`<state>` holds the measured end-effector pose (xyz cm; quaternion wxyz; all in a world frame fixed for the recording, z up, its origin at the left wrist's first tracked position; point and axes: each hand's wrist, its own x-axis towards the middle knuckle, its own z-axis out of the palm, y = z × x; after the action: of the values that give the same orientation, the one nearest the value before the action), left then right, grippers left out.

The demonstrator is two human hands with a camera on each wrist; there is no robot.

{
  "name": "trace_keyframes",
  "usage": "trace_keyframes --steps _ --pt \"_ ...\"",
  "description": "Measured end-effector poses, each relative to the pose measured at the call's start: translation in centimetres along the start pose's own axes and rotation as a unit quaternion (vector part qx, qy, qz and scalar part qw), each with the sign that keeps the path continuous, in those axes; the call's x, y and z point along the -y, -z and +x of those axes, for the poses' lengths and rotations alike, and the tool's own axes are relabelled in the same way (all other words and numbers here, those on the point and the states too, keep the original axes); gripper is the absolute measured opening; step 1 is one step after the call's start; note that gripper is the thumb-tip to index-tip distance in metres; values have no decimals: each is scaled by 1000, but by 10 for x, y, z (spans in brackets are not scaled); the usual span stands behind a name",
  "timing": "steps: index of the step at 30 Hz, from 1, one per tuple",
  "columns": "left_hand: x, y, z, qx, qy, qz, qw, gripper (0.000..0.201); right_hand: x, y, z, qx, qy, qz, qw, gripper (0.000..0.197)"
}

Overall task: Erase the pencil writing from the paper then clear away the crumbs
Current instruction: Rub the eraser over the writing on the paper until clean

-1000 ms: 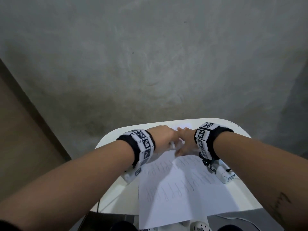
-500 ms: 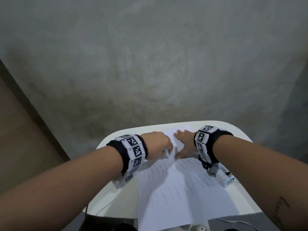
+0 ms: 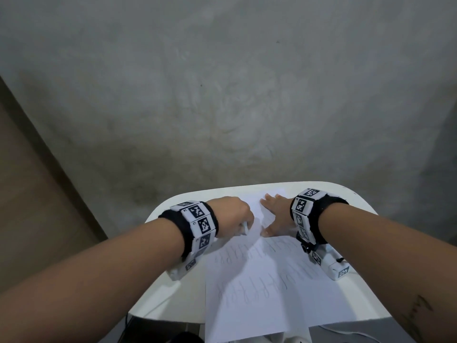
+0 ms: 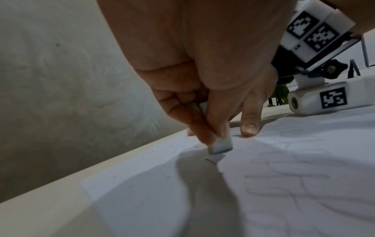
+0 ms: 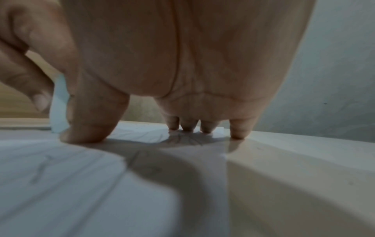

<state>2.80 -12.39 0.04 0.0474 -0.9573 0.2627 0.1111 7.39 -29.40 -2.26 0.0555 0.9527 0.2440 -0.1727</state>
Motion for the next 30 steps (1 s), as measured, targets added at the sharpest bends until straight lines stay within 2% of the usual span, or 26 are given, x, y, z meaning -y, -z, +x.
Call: trace_keyframes --steps 5,10,15,18,24,27,28,30 --pt "-1 -1 -1 -9 -6 12 1000 23 -10 4 -5 12 4 1 1000 104" --pt "7 -3 -3 -23 6 -5 1000 24 -4 1 -8 -3 11 15 1000 101" --pt "-6 16 33 -81 -5 -23 996 27 -4 3 -5 -6 20 42 999 98" --pt "-12 12 45 -71 -4 -21 997 22 -5 9 -5 6 31 57 998 90" --pt "3 -2 12 -12 -25 -8 1000 19 -5 1 -6 2 15 31 999 101" --pt "2 4 4 21 -21 12 999 20 -4 1 -9 -2 14 21 1000 101" --pt "0 8 5 18 -16 19 1000 21 -3 1 -11 -7 15 18 1000 100" --pt "-3 13 8 -30 5 10 1000 24 -2 5 -13 -5 15 15 1000 100"
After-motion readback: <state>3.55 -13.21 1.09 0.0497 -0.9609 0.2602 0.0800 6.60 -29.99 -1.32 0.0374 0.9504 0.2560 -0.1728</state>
